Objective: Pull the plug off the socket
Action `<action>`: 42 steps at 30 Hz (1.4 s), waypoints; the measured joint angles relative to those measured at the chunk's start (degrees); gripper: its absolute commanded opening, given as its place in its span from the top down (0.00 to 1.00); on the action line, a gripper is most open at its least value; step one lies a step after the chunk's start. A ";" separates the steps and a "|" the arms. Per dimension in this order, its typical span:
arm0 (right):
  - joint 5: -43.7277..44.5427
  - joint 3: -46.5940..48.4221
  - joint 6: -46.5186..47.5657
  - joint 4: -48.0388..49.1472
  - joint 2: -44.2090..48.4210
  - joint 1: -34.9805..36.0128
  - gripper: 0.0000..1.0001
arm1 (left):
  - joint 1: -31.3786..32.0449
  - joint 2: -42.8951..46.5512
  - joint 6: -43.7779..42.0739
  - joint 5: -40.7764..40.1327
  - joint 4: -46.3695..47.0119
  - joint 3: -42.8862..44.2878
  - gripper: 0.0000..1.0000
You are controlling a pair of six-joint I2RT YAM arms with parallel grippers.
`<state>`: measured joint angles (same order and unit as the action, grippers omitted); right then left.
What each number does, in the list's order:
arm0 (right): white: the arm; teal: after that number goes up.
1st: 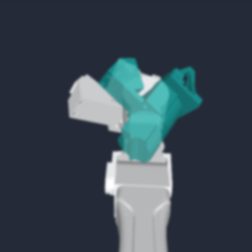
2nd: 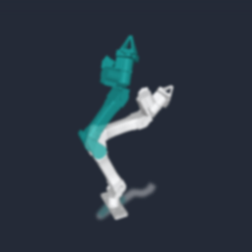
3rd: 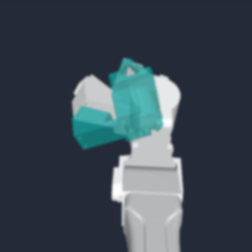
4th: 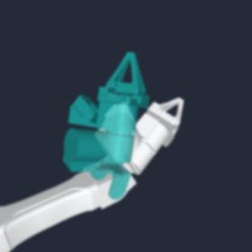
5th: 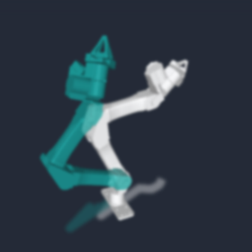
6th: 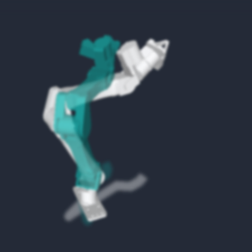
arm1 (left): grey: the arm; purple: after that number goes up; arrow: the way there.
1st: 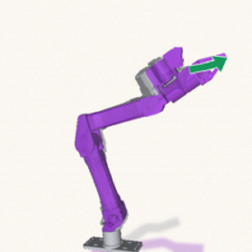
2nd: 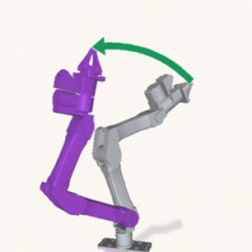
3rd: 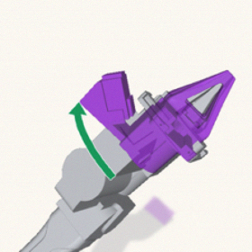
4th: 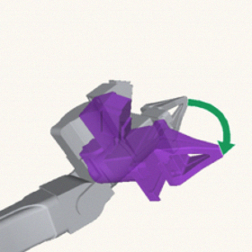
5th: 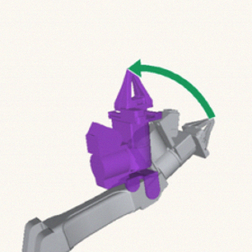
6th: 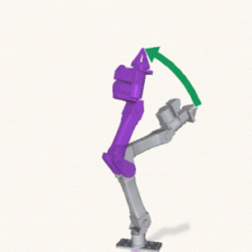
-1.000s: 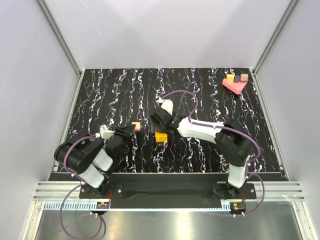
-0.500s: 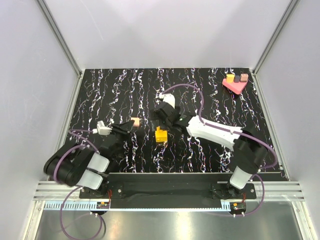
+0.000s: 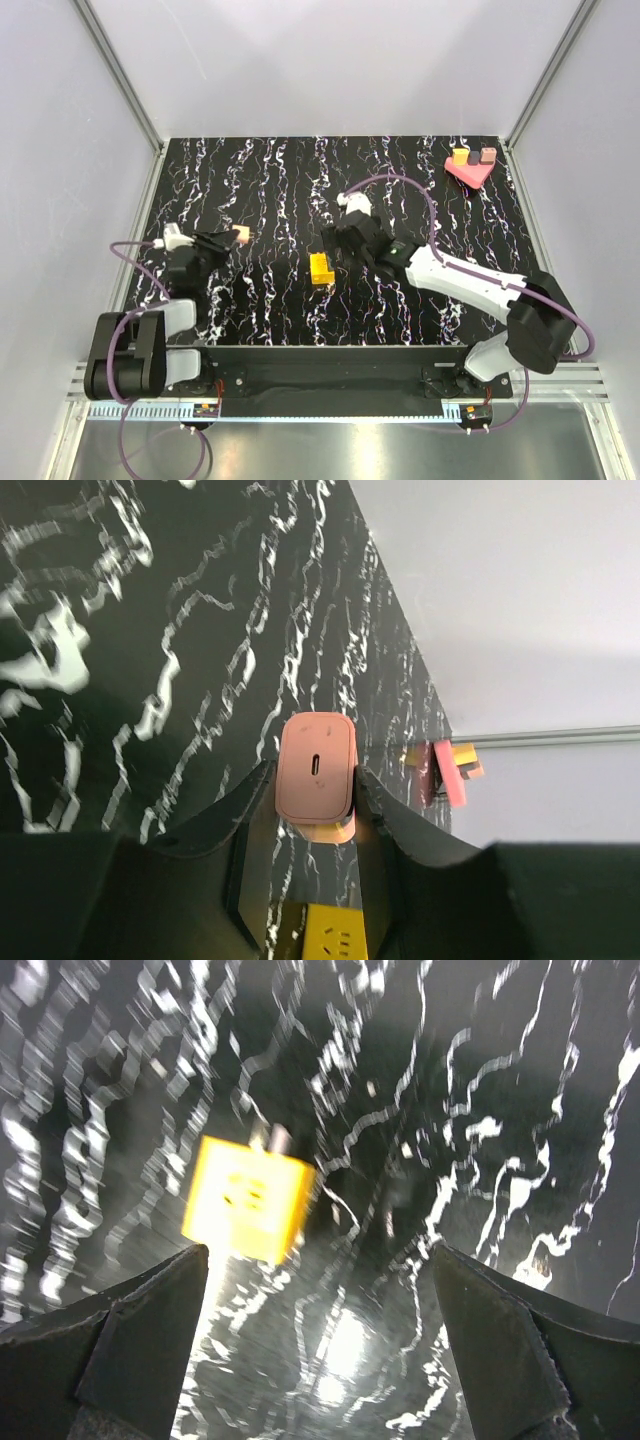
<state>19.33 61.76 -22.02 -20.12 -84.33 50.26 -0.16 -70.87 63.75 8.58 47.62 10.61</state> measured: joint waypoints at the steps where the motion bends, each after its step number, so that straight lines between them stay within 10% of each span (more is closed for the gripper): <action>1: -0.33 -1.29 0.42 0.50 -0.07 -0.04 0.00 | -2.12 -1.03 -1.01 2.56 -1.22 1.44 1.00; 15: -1.05 -14.16 2.78 11.26 4.76 -0.11 0.00 | -17.64 -25.42 -7.56 25.16 -10.91 24.83 1.00; 35: -2.54 -15.65 2.91 14.82 9.25 -1.29 0.00 | -23.54 -36.02 -6.78 20.28 -23.89 35.58 0.85; 42: -3.89 -15.67 2.82 15.30 8.52 -2.10 0.00 | -24.24 -36.02 -8.81 19.41 -25.59 36.63 0.32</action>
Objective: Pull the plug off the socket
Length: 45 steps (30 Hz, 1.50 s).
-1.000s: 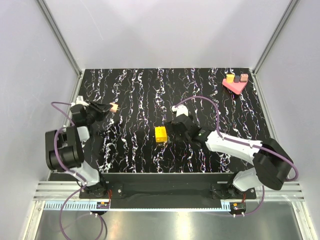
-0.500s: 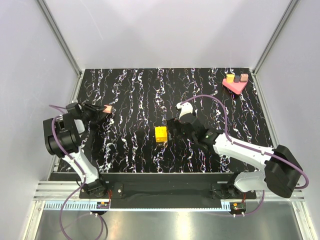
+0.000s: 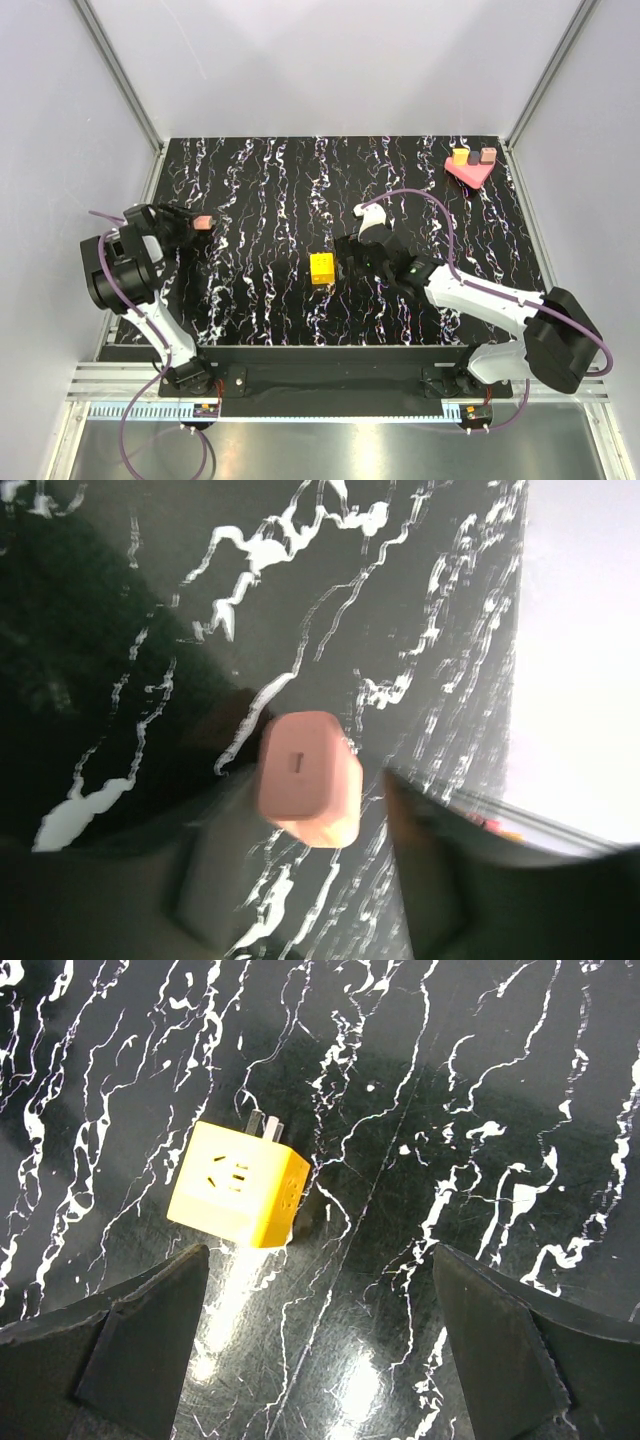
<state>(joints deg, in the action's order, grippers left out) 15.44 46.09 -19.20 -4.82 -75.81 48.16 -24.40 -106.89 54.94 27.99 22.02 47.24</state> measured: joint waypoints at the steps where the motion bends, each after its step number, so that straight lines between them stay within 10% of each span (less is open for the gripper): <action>1: -0.15 0.00 -0.02 0.13 -0.17 -0.07 0.00 | -0.11 0.09 0.26 0.31 0.52 -0.02 0.20; 7: -1.42 -0.02 -0.09 0.55 -0.81 -0.81 0.01 | -0.83 2.29 -1.27 0.24 -0.15 -0.02 0.01; 22: -2.08 -1.31 -0.63 1.16 -0.81 -3.91 0.00 | 0.92 31.63 -6.97 -4.44 -20.31 -6.64 0.01; 32: -0.92 -5.14 -1.62 4.07 0.44 -5.95 0.00 | 24.13 54.75 -3.96 -12.09 -23.54 -9.42 0.01; 45: 6.64 8.83 -6.32 -8.46 -0.61 -21.24 0.00 | 44.83 47.36 -12.85 -21.81 -8.74 -9.77 0.02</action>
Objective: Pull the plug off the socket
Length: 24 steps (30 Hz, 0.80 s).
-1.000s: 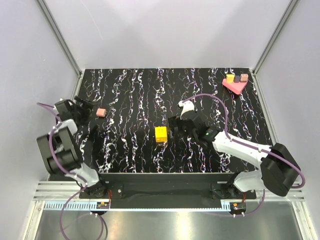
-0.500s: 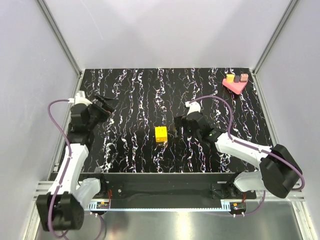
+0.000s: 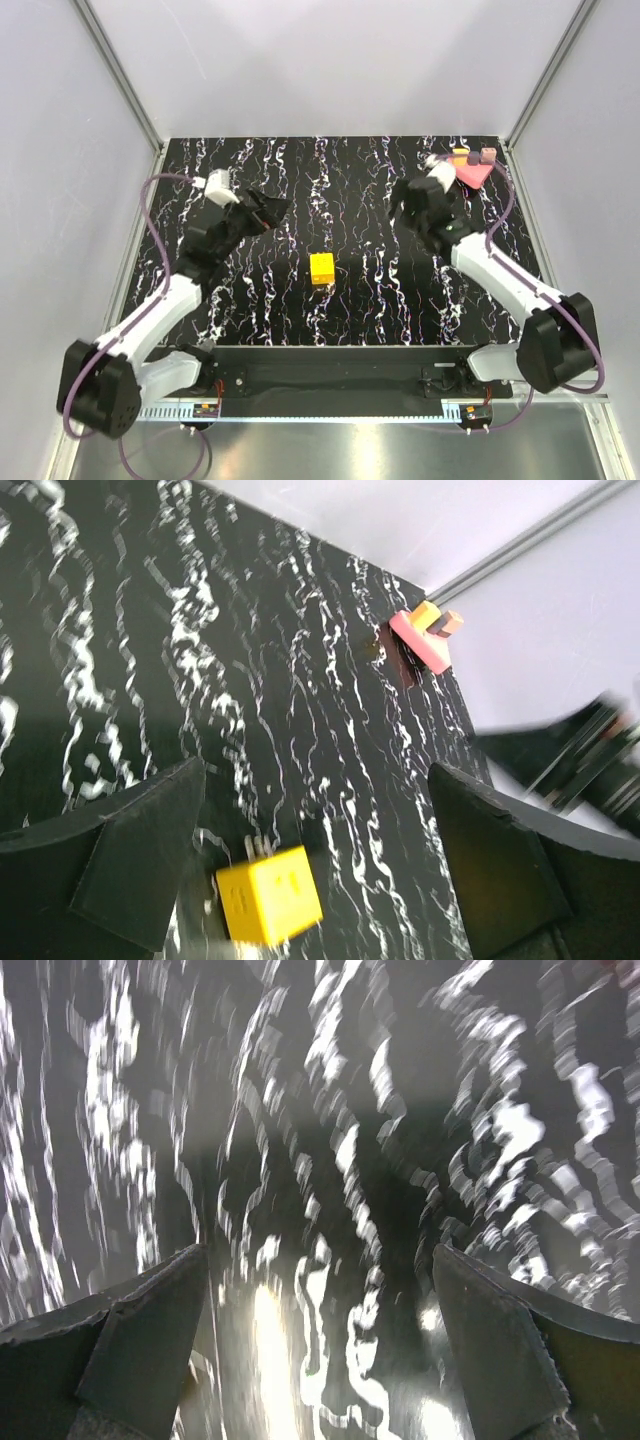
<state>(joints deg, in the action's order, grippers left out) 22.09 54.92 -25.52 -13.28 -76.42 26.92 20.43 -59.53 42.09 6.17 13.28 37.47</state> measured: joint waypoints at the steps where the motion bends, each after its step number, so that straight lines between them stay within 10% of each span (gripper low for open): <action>1: 0.02 1.38 -0.37 -0.35 -0.37 -1.64 0.00 | 0.68 -1.92 -0.92 -0.20 2.47 0.00 0.02; 10: -11.85 11.39 0.22 -1.70 -11.47 -17.46 0.00 | 9.46 -19.78 -10.97 0.42 11.74 5.14 0.05; 16: -28.46 0.20 2.43 0.20 -10.91 -15.82 0.00 | 17.62 -11.96 -15.34 -5.90 6.84 3.56 0.04; 24: -25.20 -11.19 -0.44 -5.07 -1.36 -12.87 0.00 | 31.17 -11.93 -11.08 -24.44 -8.83 9.20 0.01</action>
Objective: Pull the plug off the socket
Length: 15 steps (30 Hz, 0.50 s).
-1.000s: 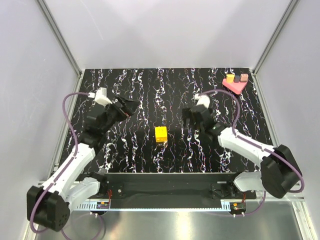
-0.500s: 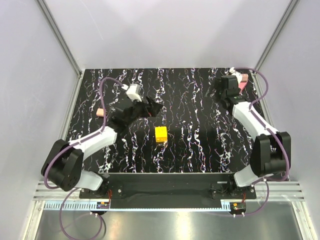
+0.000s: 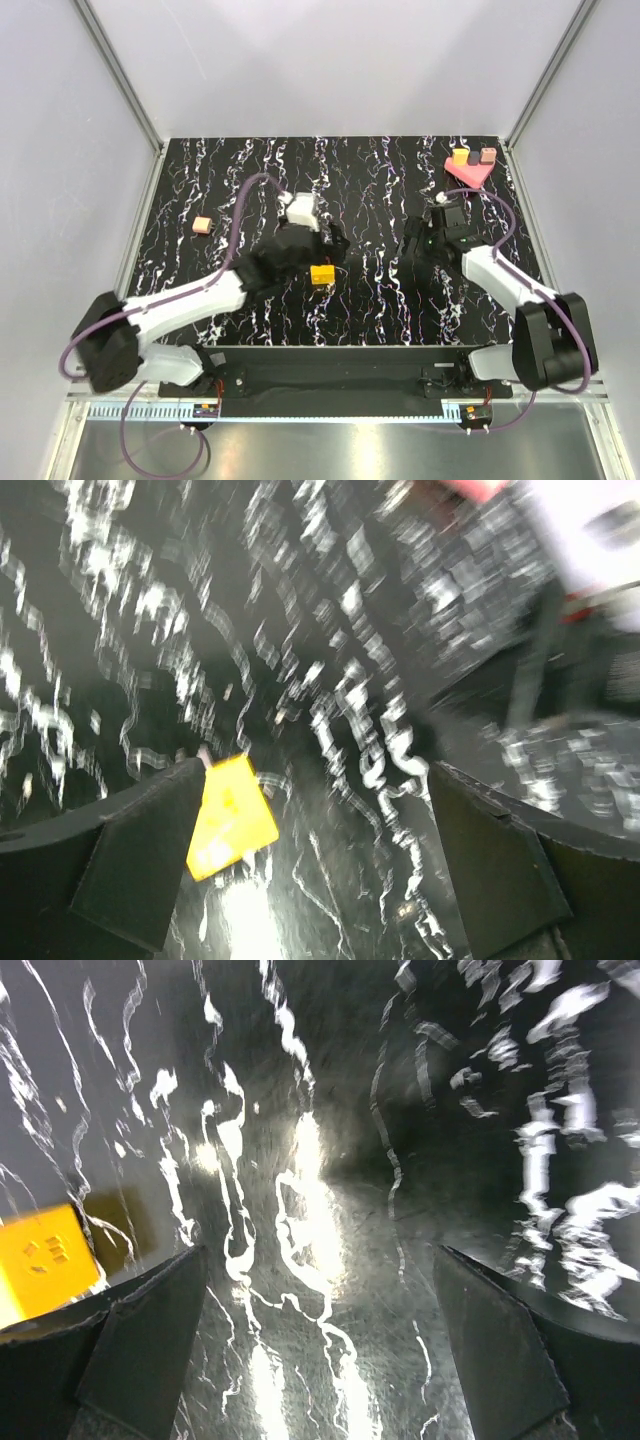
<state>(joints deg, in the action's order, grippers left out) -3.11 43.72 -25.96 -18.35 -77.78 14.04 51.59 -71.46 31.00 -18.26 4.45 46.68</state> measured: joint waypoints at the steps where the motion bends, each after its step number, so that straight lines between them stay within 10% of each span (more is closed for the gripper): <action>1: 1.22 0.02 -0.44 -0.24 1.31 -0.02 0.00 | 1.66 -2.82 1.16 -2.73 -3.54 2.62 0.02; 15: 12.55 0.11 -1.68 -6.67 13.55 -0.07 0.00 | 7.21 -24.83 10.10 -17.55 -27.45 19.21 0.01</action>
<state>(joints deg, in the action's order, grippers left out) 9.43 43.83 -27.64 -25.02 -64.23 13.98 58.81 -96.29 41.10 -35.81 -23.00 65.89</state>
